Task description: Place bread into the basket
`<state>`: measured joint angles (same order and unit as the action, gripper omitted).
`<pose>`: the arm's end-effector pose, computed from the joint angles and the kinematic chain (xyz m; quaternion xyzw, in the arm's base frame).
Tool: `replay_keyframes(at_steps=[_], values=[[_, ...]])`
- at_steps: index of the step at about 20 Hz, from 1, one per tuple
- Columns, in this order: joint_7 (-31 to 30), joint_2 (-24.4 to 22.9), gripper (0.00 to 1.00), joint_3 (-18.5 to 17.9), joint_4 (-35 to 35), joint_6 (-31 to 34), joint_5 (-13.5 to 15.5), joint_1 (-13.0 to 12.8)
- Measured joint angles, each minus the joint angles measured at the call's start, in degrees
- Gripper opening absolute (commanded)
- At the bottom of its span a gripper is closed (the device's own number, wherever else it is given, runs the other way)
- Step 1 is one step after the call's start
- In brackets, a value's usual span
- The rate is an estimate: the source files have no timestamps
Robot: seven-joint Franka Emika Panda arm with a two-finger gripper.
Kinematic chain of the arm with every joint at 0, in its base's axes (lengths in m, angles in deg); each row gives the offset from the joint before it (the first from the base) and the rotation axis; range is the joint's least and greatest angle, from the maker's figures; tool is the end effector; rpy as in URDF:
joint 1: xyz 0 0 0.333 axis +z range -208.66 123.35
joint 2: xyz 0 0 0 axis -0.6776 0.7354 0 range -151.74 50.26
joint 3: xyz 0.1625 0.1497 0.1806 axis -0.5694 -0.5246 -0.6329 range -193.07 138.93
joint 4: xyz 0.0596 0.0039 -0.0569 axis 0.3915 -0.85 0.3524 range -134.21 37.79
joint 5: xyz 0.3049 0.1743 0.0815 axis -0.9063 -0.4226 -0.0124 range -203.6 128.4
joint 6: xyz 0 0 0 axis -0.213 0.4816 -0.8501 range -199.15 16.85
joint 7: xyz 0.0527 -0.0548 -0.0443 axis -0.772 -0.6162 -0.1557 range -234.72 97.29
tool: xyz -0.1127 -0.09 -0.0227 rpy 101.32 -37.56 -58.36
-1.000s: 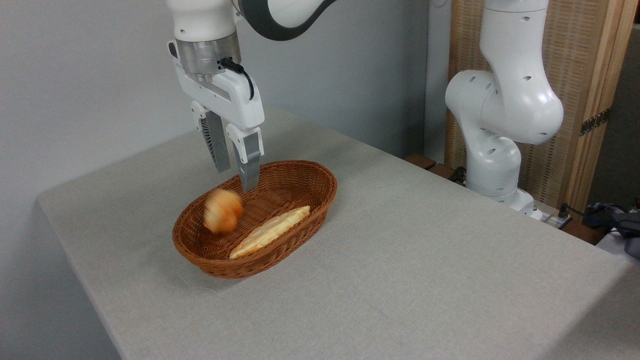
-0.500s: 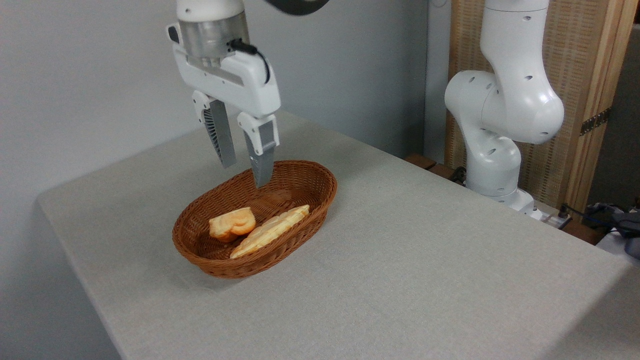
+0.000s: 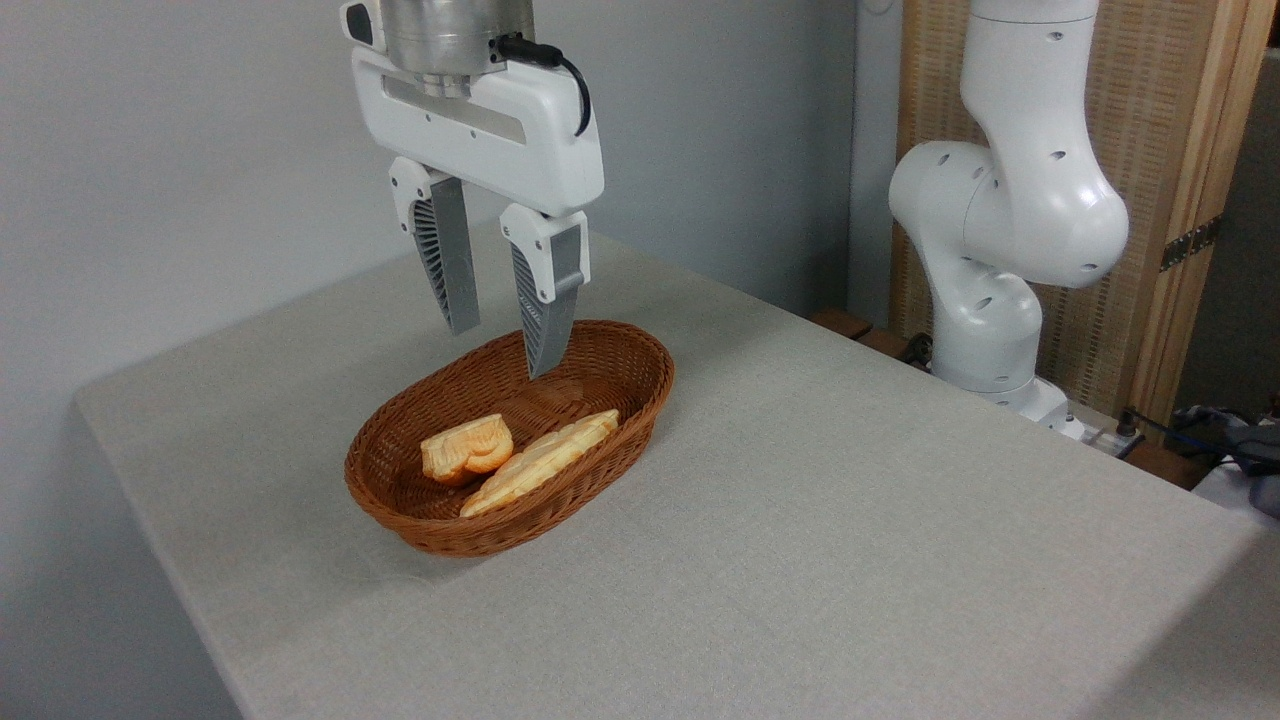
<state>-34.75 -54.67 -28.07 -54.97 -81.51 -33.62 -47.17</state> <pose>0.5151 -0.0406 0.5501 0.9466 -0.3179 0.0474 0.0236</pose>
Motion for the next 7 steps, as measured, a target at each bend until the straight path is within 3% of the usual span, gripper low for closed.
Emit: replay_keyframes(at_steps=[7], values=[[0.01, 0.08, 1.00, 0.25, 0.00, 0.00, -0.11, -0.11]])
